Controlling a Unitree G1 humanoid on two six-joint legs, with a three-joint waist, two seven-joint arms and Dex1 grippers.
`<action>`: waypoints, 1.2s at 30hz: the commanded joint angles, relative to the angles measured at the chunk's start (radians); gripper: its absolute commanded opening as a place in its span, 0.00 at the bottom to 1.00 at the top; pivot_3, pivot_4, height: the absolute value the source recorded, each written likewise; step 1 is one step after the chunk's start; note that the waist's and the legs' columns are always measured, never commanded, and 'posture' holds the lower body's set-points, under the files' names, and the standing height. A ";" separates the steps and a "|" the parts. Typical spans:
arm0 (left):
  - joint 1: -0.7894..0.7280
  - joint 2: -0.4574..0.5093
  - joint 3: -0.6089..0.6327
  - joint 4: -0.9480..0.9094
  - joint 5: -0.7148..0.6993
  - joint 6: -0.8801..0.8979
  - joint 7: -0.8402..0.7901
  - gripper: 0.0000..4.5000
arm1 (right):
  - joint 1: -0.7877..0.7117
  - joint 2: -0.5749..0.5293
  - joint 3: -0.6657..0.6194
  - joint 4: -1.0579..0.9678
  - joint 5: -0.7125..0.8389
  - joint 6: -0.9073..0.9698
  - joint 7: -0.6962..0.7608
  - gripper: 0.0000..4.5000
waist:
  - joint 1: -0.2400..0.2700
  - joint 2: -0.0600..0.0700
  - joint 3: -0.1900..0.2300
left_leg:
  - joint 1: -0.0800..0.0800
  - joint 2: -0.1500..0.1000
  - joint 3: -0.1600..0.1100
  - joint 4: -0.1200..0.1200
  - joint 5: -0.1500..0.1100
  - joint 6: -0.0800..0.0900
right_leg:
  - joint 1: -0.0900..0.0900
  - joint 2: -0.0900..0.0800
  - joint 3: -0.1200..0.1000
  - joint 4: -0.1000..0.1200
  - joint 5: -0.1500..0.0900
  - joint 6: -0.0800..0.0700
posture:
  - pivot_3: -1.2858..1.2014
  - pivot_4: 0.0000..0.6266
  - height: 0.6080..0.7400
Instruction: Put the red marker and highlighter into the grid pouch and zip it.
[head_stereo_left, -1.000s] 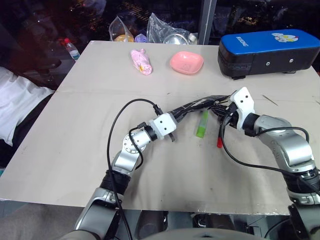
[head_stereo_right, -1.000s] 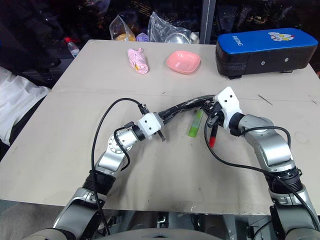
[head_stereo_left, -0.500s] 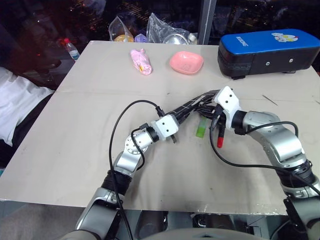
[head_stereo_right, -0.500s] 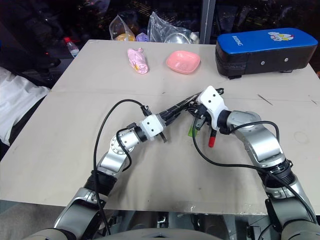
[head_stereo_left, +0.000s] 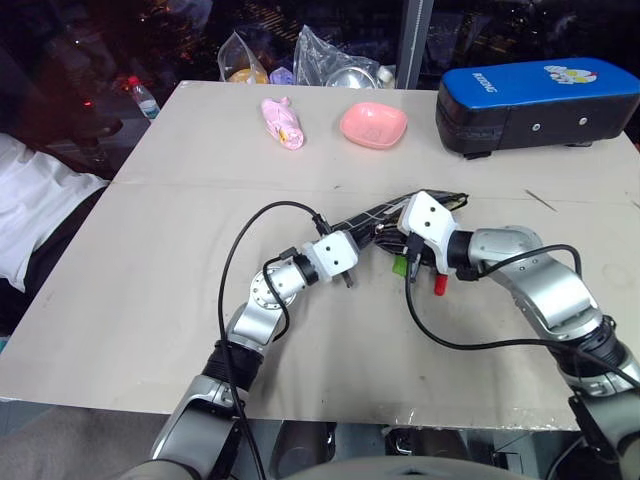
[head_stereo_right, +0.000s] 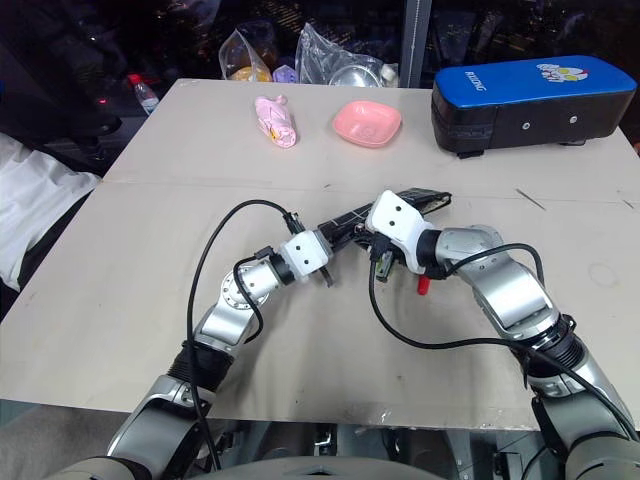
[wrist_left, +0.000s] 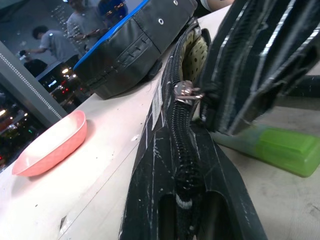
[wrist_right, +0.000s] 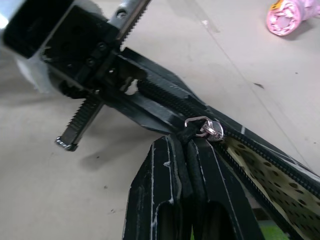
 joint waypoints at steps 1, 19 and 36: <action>-0.005 -0.006 -0.005 -0.008 0.002 -0.012 0.007 0.01 | -0.015 0.010 -0.015 -0.066 0.010 -0.007 0.007 0.00 | 0.000 0.000 0.000 | 0.000 0.000 0.000 0.000 0.000 0.000 | 0.000 0.000 0.000 0.000 0.000 0.000 | 0.52 0.24 0.61; -0.016 -0.018 -0.002 0.005 -0.016 -0.009 -0.001 0.00 | 0.038 -0.055 -0.377 0.059 0.199 0.144 -0.061 0.03 | 0.000 0.000 0.001 | -0.002 0.000 -0.001 0.001 0.000 0.001 | 0.000 -0.001 -0.001 0.000 0.000 0.000 | 0.52 0.24 0.61; -0.019 -0.005 0.027 -0.002 -0.039 0.012 -0.001 0.00 | -0.138 0.041 -0.039 0.427 -0.189 -0.387 -0.072 0.12 | -0.003 0.001 0.001 | -0.002 0.000 0.001 0.001 0.001 -0.002 | -0.002 0.000 0.000 0.000 0.000 0.000 | 0.52 0.24 0.61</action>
